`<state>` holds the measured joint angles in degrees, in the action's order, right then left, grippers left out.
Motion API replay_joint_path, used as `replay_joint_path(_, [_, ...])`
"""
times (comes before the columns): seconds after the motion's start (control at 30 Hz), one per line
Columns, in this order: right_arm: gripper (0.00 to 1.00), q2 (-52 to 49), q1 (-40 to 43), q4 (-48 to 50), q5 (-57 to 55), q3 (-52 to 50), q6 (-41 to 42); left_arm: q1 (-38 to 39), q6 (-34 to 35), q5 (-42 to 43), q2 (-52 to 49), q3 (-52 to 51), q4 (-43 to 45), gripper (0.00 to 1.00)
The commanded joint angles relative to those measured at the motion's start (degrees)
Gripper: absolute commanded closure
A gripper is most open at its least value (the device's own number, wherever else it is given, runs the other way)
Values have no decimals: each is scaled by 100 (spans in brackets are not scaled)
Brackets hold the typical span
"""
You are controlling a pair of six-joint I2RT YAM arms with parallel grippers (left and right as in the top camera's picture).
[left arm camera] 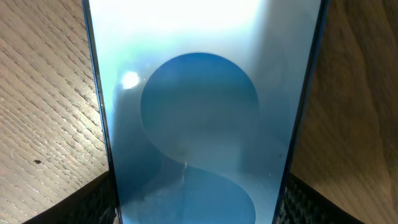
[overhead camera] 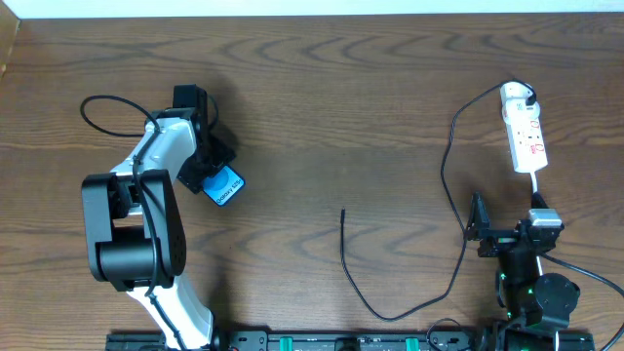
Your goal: Plug charger to phone and switch on socket
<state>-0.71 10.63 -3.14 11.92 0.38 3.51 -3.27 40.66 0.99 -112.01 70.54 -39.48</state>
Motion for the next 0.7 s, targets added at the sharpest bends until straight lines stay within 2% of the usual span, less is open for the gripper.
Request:
replay_joint_path(0.0, [1,33,-35,-28,-24,-7,70,-20,50,-146,-426,-210,-55,57])
replay_joint_path(0.07, [1,33,-35,-28,-24,-7,70,-20,50,-146,-426,-210,-55,67])
replay_joint_path(0.13, [1,33,-35,-28,-24,-7,70,-20,50,-146,-426,-210,-57,92])
replay_joint_path(0.4, [1,33,-35,-28,-24,-7,72,-20,-13,-144,-354,-192,-170,93])
replay_joint_path(0.67, [1,33,-35,-28,-24,-7,70,-20,-11,-146,269,-151,-160,93])
